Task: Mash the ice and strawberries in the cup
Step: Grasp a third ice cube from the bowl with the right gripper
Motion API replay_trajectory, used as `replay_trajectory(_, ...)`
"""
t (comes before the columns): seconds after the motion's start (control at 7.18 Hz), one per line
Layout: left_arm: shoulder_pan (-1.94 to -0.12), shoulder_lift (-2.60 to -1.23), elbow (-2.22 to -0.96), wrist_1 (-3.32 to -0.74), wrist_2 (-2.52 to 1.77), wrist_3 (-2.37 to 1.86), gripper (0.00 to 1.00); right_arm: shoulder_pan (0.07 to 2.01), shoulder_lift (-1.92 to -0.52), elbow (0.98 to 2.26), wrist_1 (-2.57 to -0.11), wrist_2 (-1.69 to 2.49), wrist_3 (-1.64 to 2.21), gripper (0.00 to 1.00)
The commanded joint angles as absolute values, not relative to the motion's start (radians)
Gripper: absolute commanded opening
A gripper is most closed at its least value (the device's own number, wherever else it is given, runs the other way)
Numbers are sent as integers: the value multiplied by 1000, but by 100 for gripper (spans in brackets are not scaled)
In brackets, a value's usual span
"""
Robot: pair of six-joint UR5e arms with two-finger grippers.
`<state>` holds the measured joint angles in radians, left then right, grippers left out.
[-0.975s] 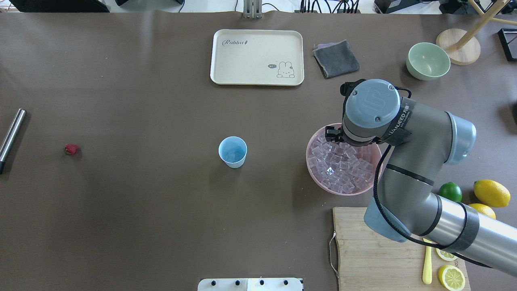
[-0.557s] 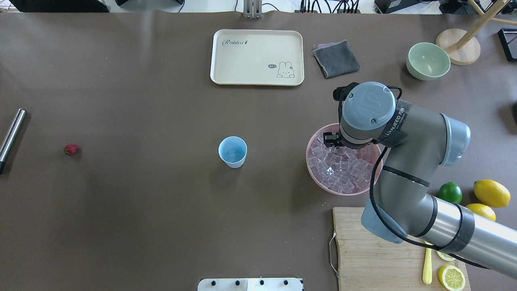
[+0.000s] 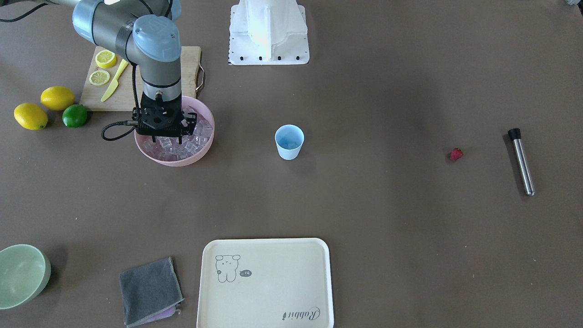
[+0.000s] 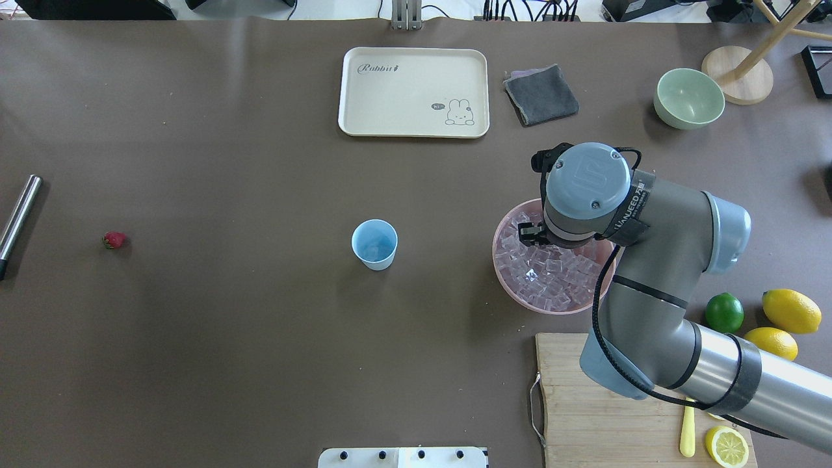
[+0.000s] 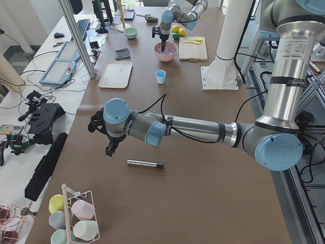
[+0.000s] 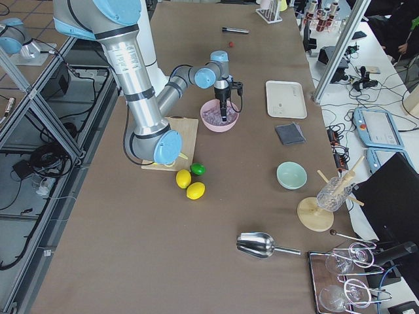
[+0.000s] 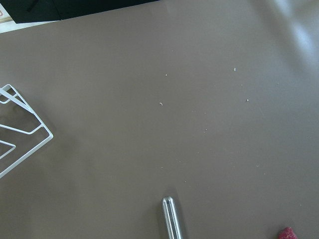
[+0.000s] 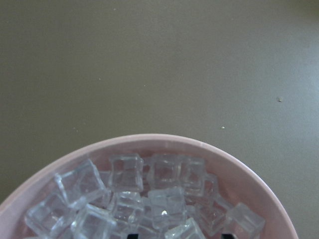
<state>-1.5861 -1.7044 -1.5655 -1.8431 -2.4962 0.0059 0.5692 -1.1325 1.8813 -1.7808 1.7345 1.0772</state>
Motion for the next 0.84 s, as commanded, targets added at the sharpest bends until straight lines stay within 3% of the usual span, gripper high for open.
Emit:
replay_trajectory(0.0,-1586,-1707,-1578,-1835,-2525,5,99,572,-1141,1882,-1781,1736,1075,52)
replay_trajectory(0.42,-1586,-1704,-1577,-1836,-2537,5,99,568,-1150,1881,-1779,1738,1077,52)
replay_trajectory(0.7,-1586,-1703,-1580,-1838,-2539,5,99,566,-1152,1878,-1779,1738,1075,41)
